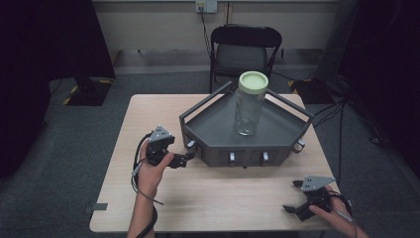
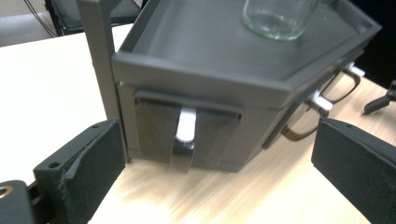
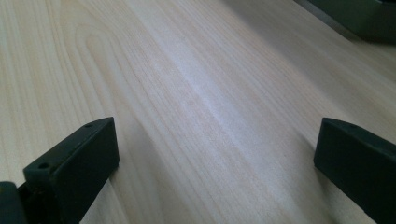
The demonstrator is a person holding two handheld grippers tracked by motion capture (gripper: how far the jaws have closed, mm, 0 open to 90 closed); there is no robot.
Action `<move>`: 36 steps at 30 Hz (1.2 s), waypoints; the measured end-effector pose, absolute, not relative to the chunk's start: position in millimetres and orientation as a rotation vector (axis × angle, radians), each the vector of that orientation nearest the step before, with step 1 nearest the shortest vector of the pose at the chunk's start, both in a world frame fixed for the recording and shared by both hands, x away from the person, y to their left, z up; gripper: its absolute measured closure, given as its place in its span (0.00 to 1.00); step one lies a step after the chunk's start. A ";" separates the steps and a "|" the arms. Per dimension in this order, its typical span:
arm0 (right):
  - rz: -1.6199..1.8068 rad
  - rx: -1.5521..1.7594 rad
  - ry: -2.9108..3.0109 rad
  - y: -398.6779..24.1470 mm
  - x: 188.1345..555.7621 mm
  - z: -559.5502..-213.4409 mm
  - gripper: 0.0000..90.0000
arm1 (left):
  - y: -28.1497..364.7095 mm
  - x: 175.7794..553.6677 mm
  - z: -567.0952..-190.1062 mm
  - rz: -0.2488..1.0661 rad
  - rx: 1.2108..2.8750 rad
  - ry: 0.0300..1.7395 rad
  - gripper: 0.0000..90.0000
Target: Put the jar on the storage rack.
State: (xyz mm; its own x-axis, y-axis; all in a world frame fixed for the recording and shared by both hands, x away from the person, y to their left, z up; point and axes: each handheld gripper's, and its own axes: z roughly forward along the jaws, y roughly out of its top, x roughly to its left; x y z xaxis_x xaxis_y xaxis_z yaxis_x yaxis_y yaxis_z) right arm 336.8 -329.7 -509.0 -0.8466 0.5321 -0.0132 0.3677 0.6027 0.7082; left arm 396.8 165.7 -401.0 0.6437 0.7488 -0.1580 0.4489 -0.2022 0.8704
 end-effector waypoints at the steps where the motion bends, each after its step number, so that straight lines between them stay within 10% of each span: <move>1: 1.077 0.743 2.607 -329.8 336.8 -509.0 0.00 | 168.4 395.1 -403.6 0.363 1.835 0.957 0.03; 36: 1.077 0.743 2.607 -329.8 336.8 -509.0 0.00 | 213.1 365.9 -450.2 0.346 1.811 1.048 0.03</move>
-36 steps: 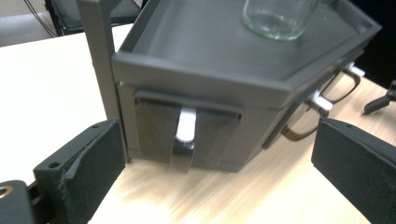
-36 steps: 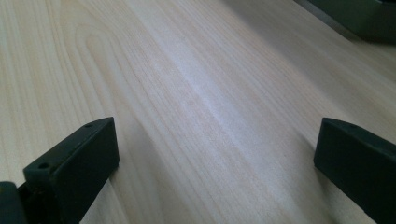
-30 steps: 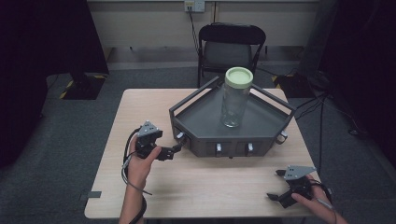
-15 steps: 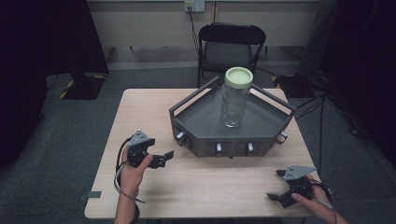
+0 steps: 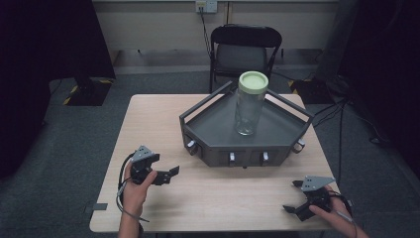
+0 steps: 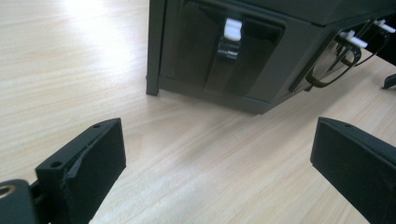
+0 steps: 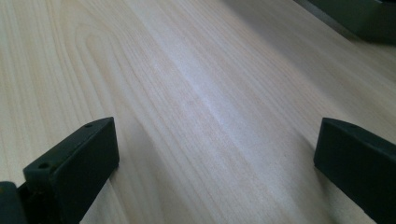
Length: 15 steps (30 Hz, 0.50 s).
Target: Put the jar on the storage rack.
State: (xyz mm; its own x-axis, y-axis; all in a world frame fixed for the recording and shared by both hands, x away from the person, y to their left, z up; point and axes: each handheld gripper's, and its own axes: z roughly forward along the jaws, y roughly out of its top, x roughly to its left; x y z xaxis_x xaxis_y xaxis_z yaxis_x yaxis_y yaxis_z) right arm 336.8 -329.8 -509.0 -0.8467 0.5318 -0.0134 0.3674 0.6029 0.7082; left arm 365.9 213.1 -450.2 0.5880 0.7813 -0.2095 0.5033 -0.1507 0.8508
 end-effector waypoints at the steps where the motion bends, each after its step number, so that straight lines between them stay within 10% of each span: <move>1: 1.077 0.743 2.607 -329.8 336.8 -509.0 0.00 | 214.0 365.3 -451.0 0.346 1.807 1.051 0.03; 15: 1.077 0.743 2.607 -329.8 336.8 -509.0 0.00 | 230.5 354.4 -461.5 0.355 1.813 1.094 0.03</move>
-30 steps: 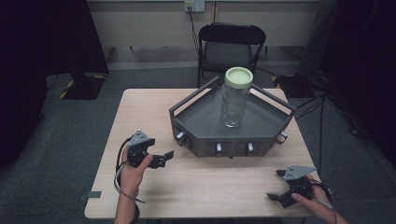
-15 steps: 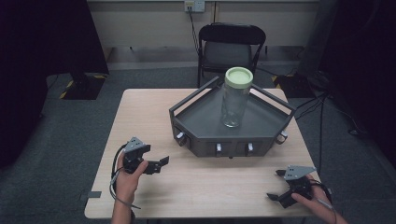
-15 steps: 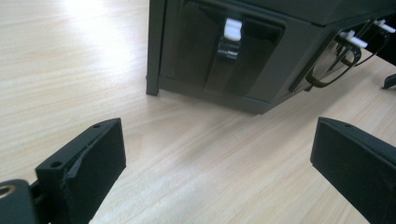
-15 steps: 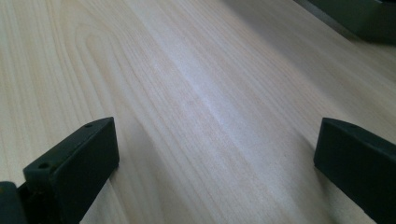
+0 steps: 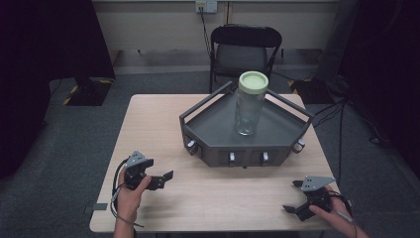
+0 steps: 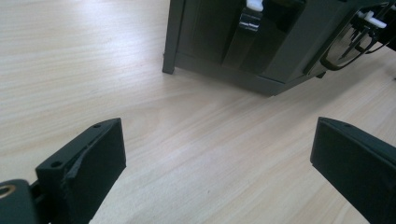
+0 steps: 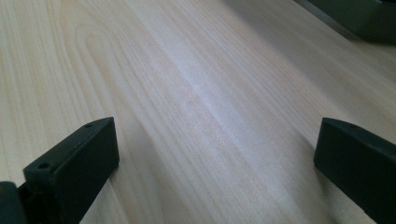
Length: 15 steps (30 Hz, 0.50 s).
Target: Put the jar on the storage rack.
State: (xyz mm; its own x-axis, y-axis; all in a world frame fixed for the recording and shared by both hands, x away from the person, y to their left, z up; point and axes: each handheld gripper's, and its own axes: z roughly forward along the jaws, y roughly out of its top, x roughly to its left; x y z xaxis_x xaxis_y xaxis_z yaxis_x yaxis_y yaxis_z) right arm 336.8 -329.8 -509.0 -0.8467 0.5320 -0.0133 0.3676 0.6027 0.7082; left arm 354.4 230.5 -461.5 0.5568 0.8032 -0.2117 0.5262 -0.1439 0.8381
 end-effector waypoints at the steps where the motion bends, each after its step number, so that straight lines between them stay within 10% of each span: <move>1: 1.076 0.743 2.607 -329.8 336.8 -509.0 0.00 | 232.2 353.5 -462.1 0.355 1.814 1.097 0.03; 15: 1.077 0.743 2.607 -329.8 336.8 -509.0 0.00 | 250.5 339.7 -477.3 0.357 1.814 1.159 0.03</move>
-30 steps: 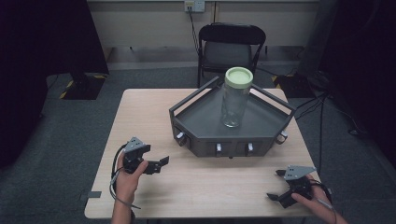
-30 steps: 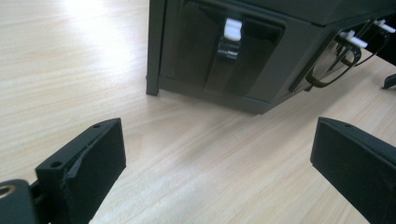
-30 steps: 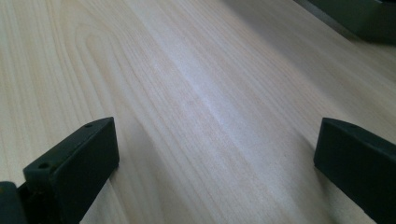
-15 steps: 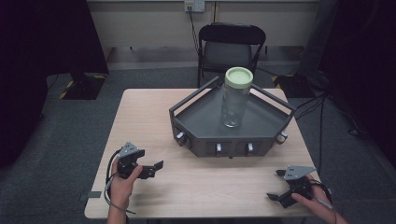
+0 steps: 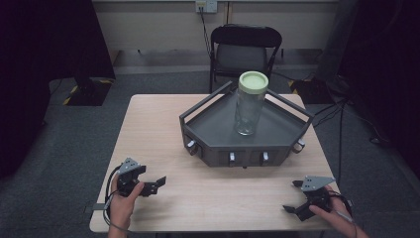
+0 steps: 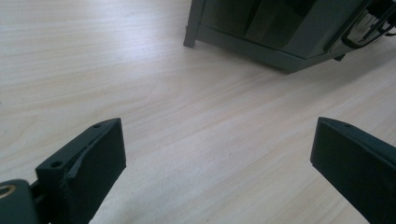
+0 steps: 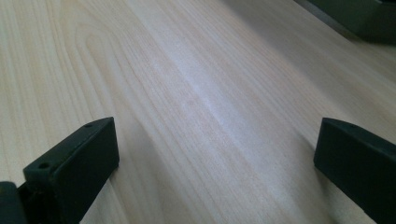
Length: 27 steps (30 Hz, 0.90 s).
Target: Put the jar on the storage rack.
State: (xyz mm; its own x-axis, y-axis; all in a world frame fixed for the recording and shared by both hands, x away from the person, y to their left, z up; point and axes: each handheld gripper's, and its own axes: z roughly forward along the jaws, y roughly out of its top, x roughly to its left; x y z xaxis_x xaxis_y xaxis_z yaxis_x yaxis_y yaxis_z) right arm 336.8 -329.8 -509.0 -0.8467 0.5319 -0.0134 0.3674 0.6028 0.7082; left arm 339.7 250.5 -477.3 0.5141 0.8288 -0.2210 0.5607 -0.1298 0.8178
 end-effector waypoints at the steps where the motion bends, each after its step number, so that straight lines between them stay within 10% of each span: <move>1: 1.077 0.743 2.607 -329.8 336.8 -509.0 0.00 | 251.8 338.4 -478.9 0.358 1.812 1.165 0.03; 27: 1.076 0.743 2.607 -329.8 336.8 -509.0 0.00 | 282.3 311.3 -495.6 0.416 1.894 1.282 0.04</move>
